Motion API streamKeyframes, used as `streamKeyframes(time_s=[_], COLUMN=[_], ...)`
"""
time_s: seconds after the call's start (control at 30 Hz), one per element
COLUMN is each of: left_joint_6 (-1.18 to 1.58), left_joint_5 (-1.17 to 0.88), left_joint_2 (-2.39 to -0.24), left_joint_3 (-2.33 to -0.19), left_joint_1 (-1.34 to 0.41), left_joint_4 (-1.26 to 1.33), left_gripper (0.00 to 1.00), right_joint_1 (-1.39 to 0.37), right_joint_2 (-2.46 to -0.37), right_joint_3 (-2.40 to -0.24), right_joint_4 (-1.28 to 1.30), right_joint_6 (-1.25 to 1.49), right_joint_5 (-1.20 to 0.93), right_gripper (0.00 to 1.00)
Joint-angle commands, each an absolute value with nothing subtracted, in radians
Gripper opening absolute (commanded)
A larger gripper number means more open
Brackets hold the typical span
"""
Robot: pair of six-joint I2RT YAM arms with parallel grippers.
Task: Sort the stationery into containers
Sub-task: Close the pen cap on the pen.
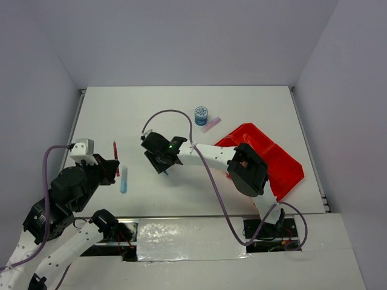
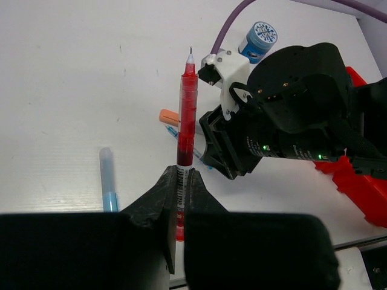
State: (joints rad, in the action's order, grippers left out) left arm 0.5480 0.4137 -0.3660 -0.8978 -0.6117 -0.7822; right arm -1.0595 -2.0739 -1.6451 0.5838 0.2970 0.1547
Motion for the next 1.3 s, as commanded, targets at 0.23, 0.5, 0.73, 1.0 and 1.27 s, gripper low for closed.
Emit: streamKeyframes(time_s=[0.23,0.5,0.73,1.0,1.27], left_joint_6=[0.518,0.518,0.518,0.515,0.517], left_joint_5=[0.41,0.41,0.41,0.402,0.407], left_joint_2=[-0.37,-0.362,-0.354,-0.362,-0.339], left_joint_3=[-0.905,-0.902,-0.9,-0.9,-0.899], left_joint_1=[-0.615,-0.615,-0.615,-0.615,-0.615], left_joint_4=[-0.733,-0.733,-0.732,-0.727,-0.727], left_gripper=[0.0,0.0,0.0,0.0,0.0], right_joint_1=[-1.081,-1.083,-1.085,-1.085,-1.103], right_joint_2=[-2.157,-2.194,-2.215,-2.252,-2.29], right_joint_3=[-1.756,-1.778,-1.792,-1.816,-1.85], right_joint_4=[0.621,0.62,0.621,0.629,0.663], right_joint_6=[0.288,0.288,0.29,0.291,0.299], right_joint_5=[0.14,0.126,0.117,0.112,0.144], right_gripper=[0.45,0.45,0.45,0.45,0.42])
